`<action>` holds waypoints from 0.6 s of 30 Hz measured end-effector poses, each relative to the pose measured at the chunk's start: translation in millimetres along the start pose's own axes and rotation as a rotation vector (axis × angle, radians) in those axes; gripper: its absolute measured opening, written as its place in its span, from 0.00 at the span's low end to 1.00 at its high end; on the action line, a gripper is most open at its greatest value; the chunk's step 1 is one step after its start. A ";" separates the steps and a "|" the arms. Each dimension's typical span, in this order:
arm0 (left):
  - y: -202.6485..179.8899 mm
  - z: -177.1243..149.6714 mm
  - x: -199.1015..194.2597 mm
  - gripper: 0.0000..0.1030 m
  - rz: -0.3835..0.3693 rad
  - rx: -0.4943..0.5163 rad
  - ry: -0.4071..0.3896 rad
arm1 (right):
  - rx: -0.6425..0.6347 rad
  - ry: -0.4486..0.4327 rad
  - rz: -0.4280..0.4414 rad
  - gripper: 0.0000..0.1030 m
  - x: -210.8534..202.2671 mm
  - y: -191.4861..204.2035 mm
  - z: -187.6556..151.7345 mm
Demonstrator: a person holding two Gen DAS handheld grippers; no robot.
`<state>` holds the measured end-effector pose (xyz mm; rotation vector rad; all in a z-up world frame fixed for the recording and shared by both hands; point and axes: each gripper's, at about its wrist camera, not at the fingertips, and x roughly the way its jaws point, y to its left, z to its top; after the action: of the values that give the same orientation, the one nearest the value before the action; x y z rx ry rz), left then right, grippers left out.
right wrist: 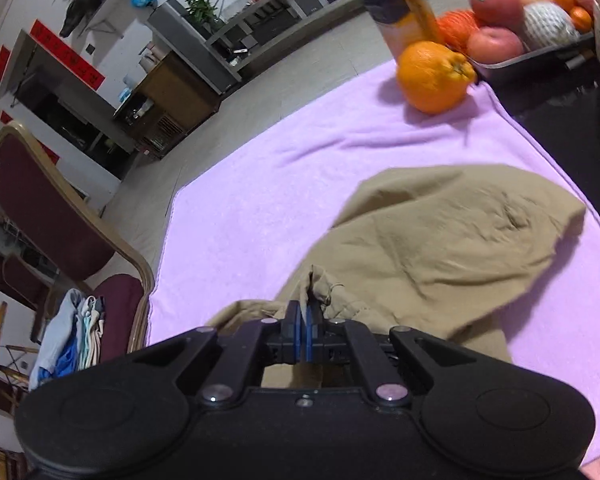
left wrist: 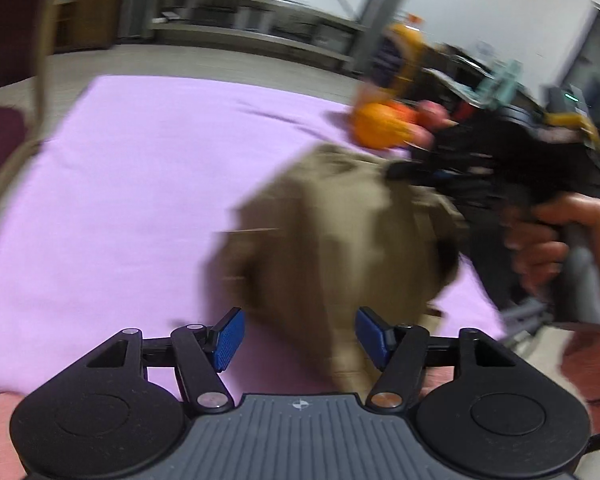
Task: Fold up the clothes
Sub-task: 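Grasp the khaki pants waistband with the right gripper while the left gripper grasps it too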
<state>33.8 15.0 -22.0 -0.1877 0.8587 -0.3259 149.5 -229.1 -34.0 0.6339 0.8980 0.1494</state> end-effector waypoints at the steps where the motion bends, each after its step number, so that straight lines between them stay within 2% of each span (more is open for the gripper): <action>1: -5.9 0.0 3.8 0.62 0.005 0.013 0.004 | -0.005 -0.001 0.004 0.03 0.6 0.0 -2.6; 9: -7.1 16.8 47.3 0.53 0.204 0.027 0.078 | -0.023 -0.018 0.010 0.03 -1.9 -10.2 -3.0; 11: -2.0 19.2 58.5 0.36 0.217 0.020 0.104 | -0.025 -0.014 0.012 0.05 -7.8 -13.8 -4.4; 12: 0.3 20.1 63.3 0.16 0.222 0.017 0.115 | -0.025 -0.011 0.022 0.07 -12.8 -15.9 -6.9; 14: 0.2 17.5 62.5 0.12 0.218 0.020 0.108 | -0.025 -0.005 0.060 0.17 -26.4 -21.1 -16.5; 16: 0.0 15.0 61.7 0.10 0.214 0.024 0.101 | -0.049 0.013 0.084 0.47 -38.5 -24.6 -34.0; 18: 0.5 13.9 59.6 0.10 0.203 0.027 0.088 | -0.091 0.034 0.107 0.49 -46.0 -26.4 -55.5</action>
<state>80.9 -5.2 -55.6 -0.0610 0.9512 -0.1563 74.5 -242.7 -43.0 0.5960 0.8853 0.2966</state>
